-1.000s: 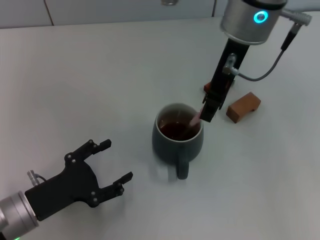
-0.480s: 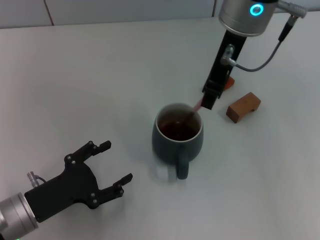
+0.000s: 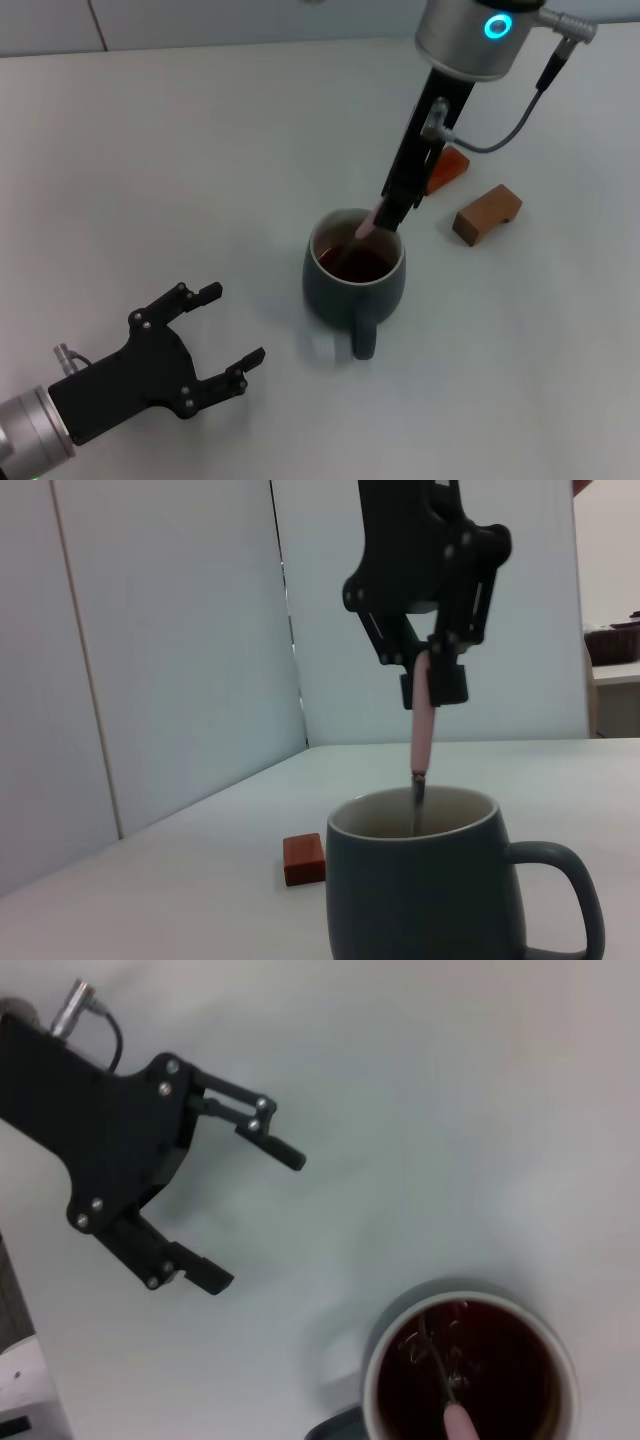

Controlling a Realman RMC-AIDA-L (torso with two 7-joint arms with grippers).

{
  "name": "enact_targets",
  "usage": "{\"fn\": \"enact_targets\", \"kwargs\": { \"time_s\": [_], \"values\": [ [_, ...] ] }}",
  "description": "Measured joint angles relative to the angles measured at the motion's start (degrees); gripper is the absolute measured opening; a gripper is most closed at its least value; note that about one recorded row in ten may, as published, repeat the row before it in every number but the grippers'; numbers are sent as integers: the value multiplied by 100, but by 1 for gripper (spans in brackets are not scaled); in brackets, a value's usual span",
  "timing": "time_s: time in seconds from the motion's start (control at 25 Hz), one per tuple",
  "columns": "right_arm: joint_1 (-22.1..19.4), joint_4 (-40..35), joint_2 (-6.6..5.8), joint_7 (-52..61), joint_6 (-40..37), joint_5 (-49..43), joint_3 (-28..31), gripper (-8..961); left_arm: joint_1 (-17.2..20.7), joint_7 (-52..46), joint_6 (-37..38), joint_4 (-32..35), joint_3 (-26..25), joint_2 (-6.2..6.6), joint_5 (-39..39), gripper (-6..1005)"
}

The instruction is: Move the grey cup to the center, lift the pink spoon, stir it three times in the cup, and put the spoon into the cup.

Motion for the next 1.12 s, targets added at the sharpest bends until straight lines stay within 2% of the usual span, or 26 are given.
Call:
{"fn": "enact_targets", "kwargs": {
  "time_s": [0.2, 0.24, 0.28, 0.4, 0.44, 0.48, 0.52, 0.6, 0.64, 0.68, 0.8, 0.88, 1.0, 1.04, 1.08, 1.12],
  "values": [
    [-491, -1044, 4, 112, 4, 63, 64, 290, 11, -4, 9, 1, -21, 13, -20, 846],
    [-753, -1566, -4, 153, 20, 185, 94, 291, 12, 3, 10, 1, -25, 13, -22, 846],
    [-753, -1566, -4, 153, 20, 185, 94, 292, 15, 14, 13, 1, -30, 14, -24, 847],
    [-1322, -2583, -6, 135, 231, 507, 103, 295, 21, 33, 18, 0, -60, 14, -36, 847],
    [-2014, -3546, 6, -42, 692, 967, 67, 343, 24, 35, 18, 0, -100, 13, -44, 847],
    [-2014, -3546, 6, -42, 692, 967, 67, 391, 37, 35, 20, 0, -189, 14, -55, 847],
    [-2332, -3851, 9, -173, 962, 1208, 29, 439, 46, 36, 22, 1, -253, 15, -59, 847],
    [-3291, -4569, 14, -659, 1760, 1994, -83, 535, 73, 36, 32, 1, -398, 16, -62, 847],
    [-4523, -4999, 10, -1538, 2687, 3254, -251, 568, 106, 37, 56, 0, -535, 18, -61, 847],
    [-4523, -4999, 10, -1538, 2687, 3254, -251, 600, 106, 37, 56, 0, -535, 18, -61, 847],
    [-5874, -4911, 19, -3301, 3514, 5221, -483, 698, 155, 37, 109, 1, -804, 17, -61, 847],
    [-6699, -4421, 37, -4920, 3709, 6845, -694, 737, 177, 41, 140, -3, -995, 5, -61, 846],
    [-7262, -3431, 34, -6693, 3564, 8499, -953, 753, 202, 44, 166, -20, -1189, -4, -60, 846],
    [-7391, -2654, 26, -7612, 3290, 9193, -1037, 759, 204, 45, 185, -23, -1204, -4, -61, 846],
    [-7391, -2654, 26, -7612, 3290, 9193, -1037, 759, 204, 45, 198, -23, -1207, -4, -60, 846],
    [-7397, -2260, 26, -7973, 3113, 9416, -1039, 759, 204, 46, 208, -26, -1207, -5, -59, 846]
  ]
}}
